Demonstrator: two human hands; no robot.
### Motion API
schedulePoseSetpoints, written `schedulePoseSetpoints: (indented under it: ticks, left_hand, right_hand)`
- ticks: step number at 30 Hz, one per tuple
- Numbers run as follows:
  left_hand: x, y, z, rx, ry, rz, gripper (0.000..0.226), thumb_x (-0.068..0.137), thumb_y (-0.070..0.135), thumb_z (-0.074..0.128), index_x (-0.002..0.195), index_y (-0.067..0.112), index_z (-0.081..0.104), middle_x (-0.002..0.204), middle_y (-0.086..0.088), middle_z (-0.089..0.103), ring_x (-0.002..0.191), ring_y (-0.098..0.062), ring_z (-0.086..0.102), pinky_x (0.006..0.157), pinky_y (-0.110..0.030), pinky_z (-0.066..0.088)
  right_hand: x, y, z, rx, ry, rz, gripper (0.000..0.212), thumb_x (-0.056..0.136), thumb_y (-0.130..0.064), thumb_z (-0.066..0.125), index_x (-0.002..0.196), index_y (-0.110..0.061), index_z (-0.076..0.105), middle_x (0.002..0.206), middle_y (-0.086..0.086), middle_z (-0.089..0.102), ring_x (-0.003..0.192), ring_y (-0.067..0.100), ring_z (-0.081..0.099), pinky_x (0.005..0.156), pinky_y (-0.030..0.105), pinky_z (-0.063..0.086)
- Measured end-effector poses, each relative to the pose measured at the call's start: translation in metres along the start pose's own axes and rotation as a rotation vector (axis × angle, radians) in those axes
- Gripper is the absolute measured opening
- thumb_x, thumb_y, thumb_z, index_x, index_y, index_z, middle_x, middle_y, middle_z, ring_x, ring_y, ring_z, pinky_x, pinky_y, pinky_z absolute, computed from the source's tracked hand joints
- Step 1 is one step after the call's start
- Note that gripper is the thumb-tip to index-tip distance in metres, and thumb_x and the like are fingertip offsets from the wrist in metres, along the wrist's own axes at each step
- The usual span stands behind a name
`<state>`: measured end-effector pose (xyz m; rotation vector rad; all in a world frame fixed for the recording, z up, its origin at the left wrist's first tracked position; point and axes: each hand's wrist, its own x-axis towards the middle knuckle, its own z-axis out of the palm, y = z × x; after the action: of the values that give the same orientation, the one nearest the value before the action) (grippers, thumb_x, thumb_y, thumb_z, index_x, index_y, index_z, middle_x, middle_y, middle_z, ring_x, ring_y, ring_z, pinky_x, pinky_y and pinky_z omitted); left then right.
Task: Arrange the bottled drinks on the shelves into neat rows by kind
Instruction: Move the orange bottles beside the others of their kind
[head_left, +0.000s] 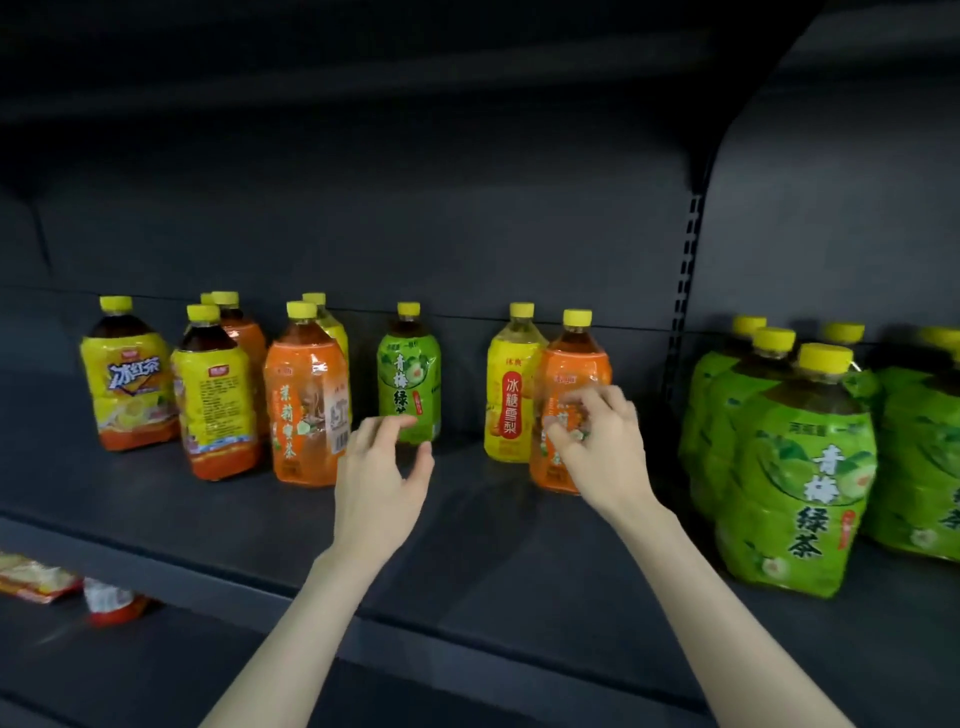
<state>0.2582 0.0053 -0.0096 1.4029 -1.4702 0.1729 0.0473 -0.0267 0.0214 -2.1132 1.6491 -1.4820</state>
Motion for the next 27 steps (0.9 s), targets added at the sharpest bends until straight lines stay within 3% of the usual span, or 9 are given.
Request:
schedulePoseSetpoints:
  ticks: [4,7,10,12,15,21,27]
  left_hand:
    - [0.022,-0.041,0.004,0.067,0.124,-0.022,0.053,0.077,0.02,0.075,0.122,0.006,0.051,0.129,-0.018,0.047,0.12,-0.037,0.042,0.093,-0.05,0.037]
    - [0.037,-0.067,-0.002,0.086,0.188,-0.06,0.07,0.071,0.026,0.079,0.127,0.006,0.041,0.14,-0.021,0.036,0.127,-0.042,0.033,0.098,-0.06,0.03]
    - [0.052,-0.094,-0.007,0.068,0.181,-0.089,0.087,0.066,0.032,0.082,0.134,0.007,0.032,0.146,-0.022,0.027,0.133,-0.042,0.026,0.102,-0.06,0.026]
    - [0.061,-0.107,-0.008,0.03,0.17,-0.115,0.097,0.065,0.034,0.083,0.138,0.007,0.027,0.148,-0.021,0.024,0.135,-0.041,0.024,0.104,-0.059,0.025]
    - [0.071,-0.116,-0.01,-0.053,0.142,-0.178,0.106,0.064,0.033,0.084,0.144,0.007,0.02,0.148,-0.02,0.022,0.134,-0.04,0.024,0.102,-0.058,0.029]
    - [0.089,-0.119,-0.017,-0.062,0.05,-0.284,0.113,0.064,0.04,0.083,0.148,0.011,0.013,0.143,-0.023,0.033,0.13,-0.042,0.031,0.103,-0.055,0.027]
    - [0.077,-0.107,-0.019,-0.156,-0.053,-0.175,0.116,0.058,0.052,0.083,0.146,0.017,0.017,0.139,-0.017,0.034,0.129,-0.034,0.032,0.103,-0.05,0.031]
  right_hand:
    - [0.015,-0.007,0.026,-0.083,0.133,0.106,0.061,0.085,-0.033,0.069,0.133,-0.008,0.042,0.14,0.012,0.033,0.127,0.033,0.032,0.099,0.041,0.036]
    - [0.027,-0.012,0.042,-0.019,0.23,0.234,0.093,0.079,-0.033,0.076,0.148,-0.008,0.019,0.151,0.017,0.017,0.136,0.039,0.022,0.108,0.048,0.028]
    - [0.037,-0.011,0.062,0.045,0.226,0.395,0.12,0.072,-0.04,0.08,0.152,-0.016,-0.006,0.157,0.02,0.006,0.14,0.045,0.019,0.111,0.057,0.026]
    - [0.041,-0.012,0.071,-0.033,0.245,0.452,0.121,0.073,-0.042,0.08,0.152,-0.018,-0.009,0.154,0.022,0.014,0.137,0.047,0.025,0.107,0.058,0.029]
    - [0.042,-0.017,0.072,-0.099,0.301,0.479,0.112,0.074,-0.04,0.079,0.151,-0.02,0.001,0.146,0.022,0.028,0.13,0.046,0.036,0.1,0.056,0.036]
    - [0.02,-0.038,0.076,-0.146,0.274,0.396,0.111,0.067,-0.052,0.08,0.148,-0.025,0.009,0.138,0.015,0.037,0.119,0.041,0.049,0.093,0.055,0.046]
    - [-0.014,-0.076,0.093,-0.125,0.236,0.31,0.111,0.063,-0.061,0.077,0.146,-0.032,0.009,0.135,0.006,0.036,0.119,0.032,0.048,0.09,0.05,0.048]
